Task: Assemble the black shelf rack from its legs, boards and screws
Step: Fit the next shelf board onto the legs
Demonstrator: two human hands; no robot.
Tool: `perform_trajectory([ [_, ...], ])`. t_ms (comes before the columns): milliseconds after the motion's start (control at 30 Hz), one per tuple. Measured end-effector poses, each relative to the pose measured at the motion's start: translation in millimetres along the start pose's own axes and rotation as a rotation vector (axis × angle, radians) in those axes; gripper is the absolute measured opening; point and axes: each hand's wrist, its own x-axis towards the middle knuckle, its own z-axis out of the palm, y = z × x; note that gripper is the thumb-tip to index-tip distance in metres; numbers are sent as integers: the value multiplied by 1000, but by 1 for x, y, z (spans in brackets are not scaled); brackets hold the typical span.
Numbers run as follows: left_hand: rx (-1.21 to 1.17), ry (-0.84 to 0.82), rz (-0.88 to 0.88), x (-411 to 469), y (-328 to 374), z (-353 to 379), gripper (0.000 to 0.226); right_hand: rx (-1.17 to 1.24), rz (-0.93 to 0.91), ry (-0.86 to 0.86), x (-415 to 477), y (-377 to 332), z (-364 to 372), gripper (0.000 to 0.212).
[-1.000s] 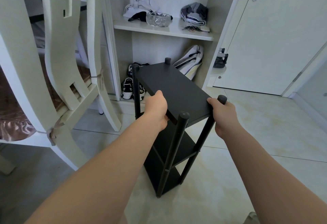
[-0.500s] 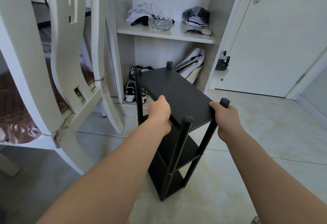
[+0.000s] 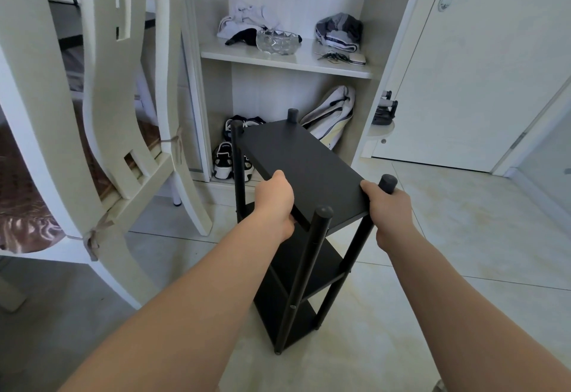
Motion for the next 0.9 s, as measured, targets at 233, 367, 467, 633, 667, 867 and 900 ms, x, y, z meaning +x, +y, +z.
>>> perform_trajectory([
  [233,-5,-22,-11,-5,4,2,20,-1,16,26,0,-2,2,21],
  [367,12,-117,-34,-8,4,-7,25,-16,-10,-20,-9,-4,0,26],
  [467,98,-147,-79,-7,9,-19,26,-195,-3,-74,-25,-9,-6,64],
  [633,225,-100,-69,-1,14,-27,23,-499,-236,-45,-53,-7,-23,73],
  [667,212,-108,-59,-2,13,-27,24,-443,-218,-82,-56,-5,-25,63],
  [867,154,-265,-123,-25,-12,-10,33,-155,-153,-104,-38,0,-37,26],
  [900,178,-319,-153,-31,-16,-7,33,-102,-114,-116,-33,-1,-42,26],
])
